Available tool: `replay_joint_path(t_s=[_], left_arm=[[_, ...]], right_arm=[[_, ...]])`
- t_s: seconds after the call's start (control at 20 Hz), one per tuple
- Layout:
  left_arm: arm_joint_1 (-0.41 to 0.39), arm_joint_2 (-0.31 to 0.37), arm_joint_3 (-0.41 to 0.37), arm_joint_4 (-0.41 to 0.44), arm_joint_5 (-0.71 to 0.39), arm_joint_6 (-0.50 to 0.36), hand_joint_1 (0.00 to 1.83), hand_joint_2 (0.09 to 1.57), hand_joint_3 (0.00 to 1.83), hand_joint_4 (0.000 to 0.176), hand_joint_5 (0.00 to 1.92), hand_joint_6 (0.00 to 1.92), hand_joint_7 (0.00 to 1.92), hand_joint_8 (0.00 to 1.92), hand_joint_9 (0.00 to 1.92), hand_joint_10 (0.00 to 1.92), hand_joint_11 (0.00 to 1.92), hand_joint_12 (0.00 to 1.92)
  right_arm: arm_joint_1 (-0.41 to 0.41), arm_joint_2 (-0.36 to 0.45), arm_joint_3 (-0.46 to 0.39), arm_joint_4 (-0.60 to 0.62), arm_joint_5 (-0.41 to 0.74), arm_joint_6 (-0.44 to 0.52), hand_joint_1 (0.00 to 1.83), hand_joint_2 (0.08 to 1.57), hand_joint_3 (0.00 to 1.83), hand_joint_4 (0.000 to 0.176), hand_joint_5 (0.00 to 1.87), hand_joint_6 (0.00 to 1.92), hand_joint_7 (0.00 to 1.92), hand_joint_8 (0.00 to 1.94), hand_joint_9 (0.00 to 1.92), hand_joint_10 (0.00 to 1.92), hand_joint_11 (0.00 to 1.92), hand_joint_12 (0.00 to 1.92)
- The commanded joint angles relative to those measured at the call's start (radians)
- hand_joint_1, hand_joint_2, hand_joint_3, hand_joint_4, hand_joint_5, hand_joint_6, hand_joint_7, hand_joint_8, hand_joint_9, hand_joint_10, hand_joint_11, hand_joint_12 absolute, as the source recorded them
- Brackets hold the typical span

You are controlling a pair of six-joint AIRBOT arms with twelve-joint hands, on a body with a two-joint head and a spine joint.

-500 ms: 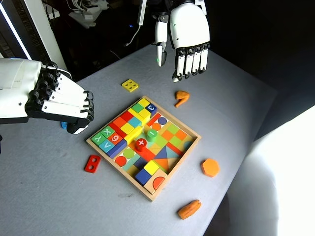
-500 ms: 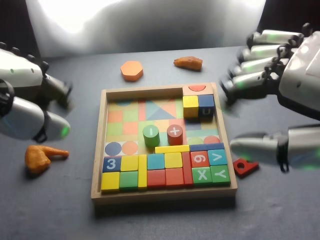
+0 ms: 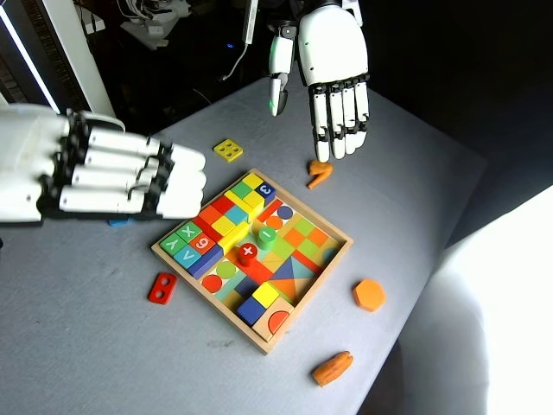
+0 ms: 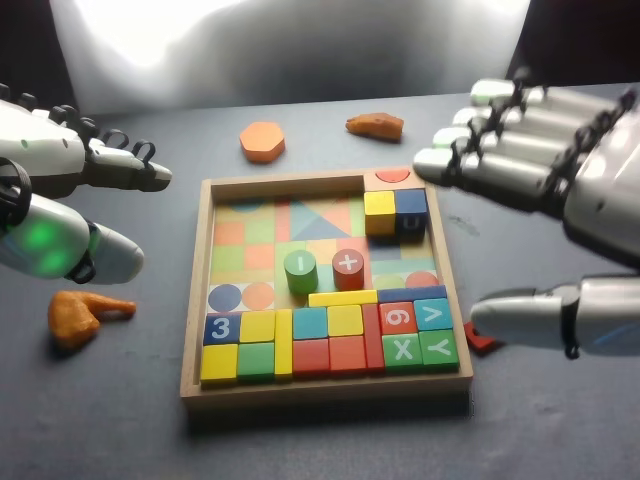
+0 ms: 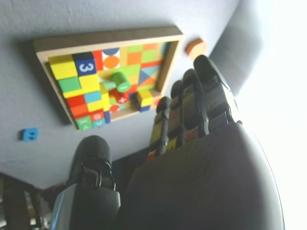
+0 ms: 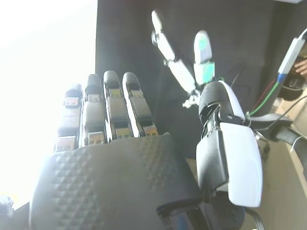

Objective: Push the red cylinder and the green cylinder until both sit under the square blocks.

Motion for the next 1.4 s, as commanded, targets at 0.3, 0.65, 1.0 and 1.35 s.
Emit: replay_joint_path(t_s=[0.3,0.65,1.0,1.35], left_arm=[[-0.005,0.012,-0.003,0.014,-0.076,-0.002,0.00,1.37,0.00,0.038,0.04,0.00,0.10,0.00,0.11,0.00,0.00,0.54],[-0.006,0.012,-0.003,0.015,-0.076,-0.002,0.03,1.38,0.00,0.038,0.04,0.00,0.09,0.00,0.08,0.01,0.00,0.49],[-0.006,0.012,0.000,0.015,-0.074,-0.002,0.02,1.38,0.00,0.040,0.05,0.00,0.10,0.00,0.10,0.00,0.00,0.56],[-0.005,0.012,0.004,0.015,-0.074,-0.002,0.00,1.37,0.00,0.039,0.03,0.00,0.06,0.00,0.07,0.00,0.00,0.46]], right_arm=[[0.004,-0.119,0.099,0.019,0.126,-0.078,0.00,1.17,0.01,0.000,0.49,0.25,0.19,0.03,0.02,0.15,0.00,0.00],[0.062,-0.223,0.128,0.182,0.003,-0.300,0.01,1.16,0.00,0.000,0.91,0.11,0.21,0.00,0.01,0.03,0.00,0.00],[0.168,-0.358,0.214,0.447,-0.182,-0.479,0.01,1.17,0.00,0.000,0.91,0.09,0.21,0.01,0.00,0.02,0.00,0.00],[0.255,-0.440,0.256,0.822,-0.290,-0.836,0.06,1.17,0.00,0.000,0.92,0.08,0.23,0.01,0.02,0.03,0.00,0.00]])
